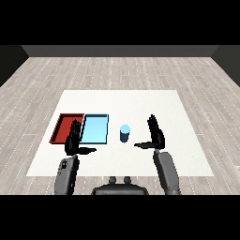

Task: Pick the blue can and put it in the blue box

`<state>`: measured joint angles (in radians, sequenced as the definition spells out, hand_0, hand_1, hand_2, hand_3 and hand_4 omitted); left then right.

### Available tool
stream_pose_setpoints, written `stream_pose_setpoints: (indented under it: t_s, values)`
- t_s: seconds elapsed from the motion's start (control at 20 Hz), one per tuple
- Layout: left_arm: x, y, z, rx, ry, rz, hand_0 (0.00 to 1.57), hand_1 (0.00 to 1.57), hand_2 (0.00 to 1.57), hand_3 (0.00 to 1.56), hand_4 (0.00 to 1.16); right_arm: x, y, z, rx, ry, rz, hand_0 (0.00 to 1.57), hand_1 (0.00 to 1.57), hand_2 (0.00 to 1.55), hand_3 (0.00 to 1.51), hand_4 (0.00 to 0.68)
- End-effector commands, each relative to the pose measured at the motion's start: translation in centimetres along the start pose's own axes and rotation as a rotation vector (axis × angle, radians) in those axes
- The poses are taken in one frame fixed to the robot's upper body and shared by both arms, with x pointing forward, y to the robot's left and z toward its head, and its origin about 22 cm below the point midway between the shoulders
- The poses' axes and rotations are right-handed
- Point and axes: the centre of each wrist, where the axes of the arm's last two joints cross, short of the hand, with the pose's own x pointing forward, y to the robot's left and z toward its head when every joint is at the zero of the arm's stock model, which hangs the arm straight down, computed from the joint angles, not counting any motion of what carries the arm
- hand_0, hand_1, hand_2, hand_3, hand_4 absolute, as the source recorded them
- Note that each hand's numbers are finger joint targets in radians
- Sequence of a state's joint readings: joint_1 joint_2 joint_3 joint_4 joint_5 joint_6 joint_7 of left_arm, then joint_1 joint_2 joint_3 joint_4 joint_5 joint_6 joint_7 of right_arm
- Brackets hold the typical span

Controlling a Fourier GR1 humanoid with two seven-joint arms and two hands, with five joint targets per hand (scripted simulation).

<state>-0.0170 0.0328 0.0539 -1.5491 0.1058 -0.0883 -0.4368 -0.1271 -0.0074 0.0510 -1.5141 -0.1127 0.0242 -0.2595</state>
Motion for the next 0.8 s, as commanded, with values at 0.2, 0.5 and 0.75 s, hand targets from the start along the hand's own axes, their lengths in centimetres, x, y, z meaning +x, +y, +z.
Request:
stream_pose_setpoints:
  t_s: [0.2, 0.5, 0.75]
  values:
    - [-0.2, -0.3, 1.6, 0.021, -0.013, 0.019, 0.00, 0.00, 0.00, 0.00, 0.00, -1.4, 0.1, 0.2, -0.009, 0.028, 0.034, 0.00, 0.00, 0.00, 0.00, 0.000]
    - [1.0, -0.8, -1.1, 0.006, -0.005, 0.020, 0.00, 0.00, 0.00, 0.00, 0.00, -1.5, 0.4, -0.3, -0.024, 0.055, -0.049, 0.00, 0.00, 0.00, 0.00, 0.000]
    - [-0.6, 0.3, 0.2, 0.017, 0.007, 0.038, 0.00, 0.00, 0.00, 0.00, 0.00, -3.4, 0.0, -0.9, -0.025, 0.112, -0.057, 0.00, 0.00, 0.00, 0.00, 0.000]
